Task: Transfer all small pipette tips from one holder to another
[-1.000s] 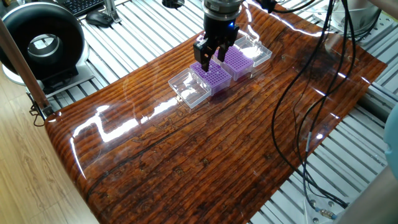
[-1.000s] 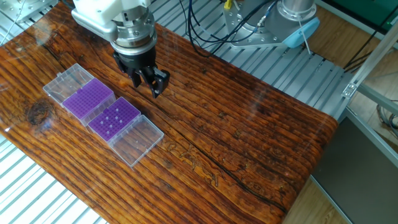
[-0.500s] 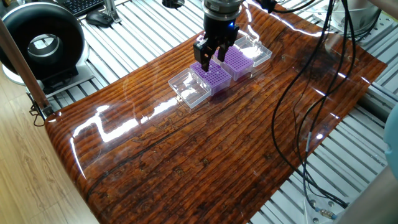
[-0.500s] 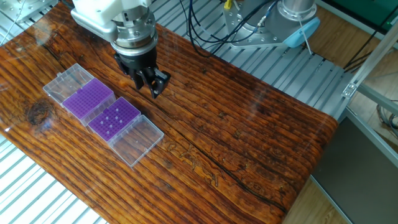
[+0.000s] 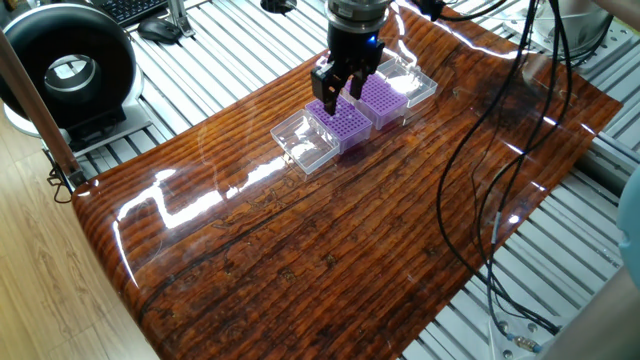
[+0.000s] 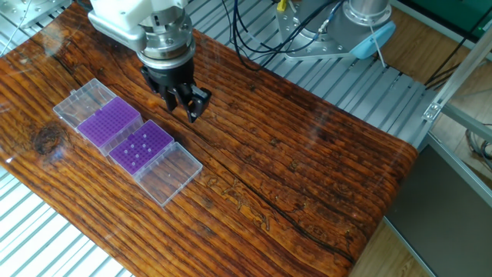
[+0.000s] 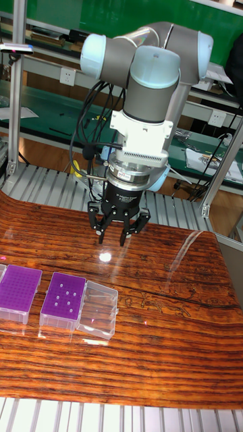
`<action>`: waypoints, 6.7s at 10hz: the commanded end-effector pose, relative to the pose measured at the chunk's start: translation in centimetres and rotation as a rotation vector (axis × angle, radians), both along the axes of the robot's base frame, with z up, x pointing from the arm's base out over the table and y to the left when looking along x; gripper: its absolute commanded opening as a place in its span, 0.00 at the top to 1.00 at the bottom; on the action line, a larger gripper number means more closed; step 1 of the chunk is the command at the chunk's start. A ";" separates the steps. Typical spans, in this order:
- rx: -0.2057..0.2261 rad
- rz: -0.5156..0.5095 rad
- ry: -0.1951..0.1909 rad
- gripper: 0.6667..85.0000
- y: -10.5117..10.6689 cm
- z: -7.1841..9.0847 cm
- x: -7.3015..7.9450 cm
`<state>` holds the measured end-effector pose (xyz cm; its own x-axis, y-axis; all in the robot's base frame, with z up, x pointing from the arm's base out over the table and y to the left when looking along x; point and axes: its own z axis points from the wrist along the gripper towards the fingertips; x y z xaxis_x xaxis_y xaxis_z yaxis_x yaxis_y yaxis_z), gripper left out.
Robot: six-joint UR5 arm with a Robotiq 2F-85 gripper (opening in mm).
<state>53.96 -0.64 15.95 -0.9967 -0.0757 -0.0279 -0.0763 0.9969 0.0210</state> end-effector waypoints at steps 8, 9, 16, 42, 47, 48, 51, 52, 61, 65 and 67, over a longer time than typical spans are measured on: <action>-0.014 -0.043 -0.018 0.47 -0.5 0.1 0.5; -0.018 -0.016 -0.022 0.48 -0.6 0.1 0.6; 0.005 0.146 -0.039 0.44 -6.4 -1.0 2.8; 0.015 -0.151 -0.054 1.00 -10.9 -3.8 5.7; 0.037 -0.099 -0.029 0.83 -10.2 -3.8 5.0; 0.047 -0.087 -0.016 0.75 -10.0 -4.0 4.9; 0.061 -0.049 0.002 0.55 -9.7 -5.5 4.5; 0.060 -0.043 0.000 0.53 -9.6 -5.9 4.4; 0.047 -0.019 -0.007 0.46 -9.5 -8.5 4.2; 0.036 -0.030 -0.016 0.49 -9.5 -9.4 4.6; 0.031 -0.035 -0.022 0.49 -9.4 -9.8 4.8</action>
<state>58.41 -10.31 6.56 -0.9979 -0.0519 -0.0395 -0.0537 0.9975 0.0457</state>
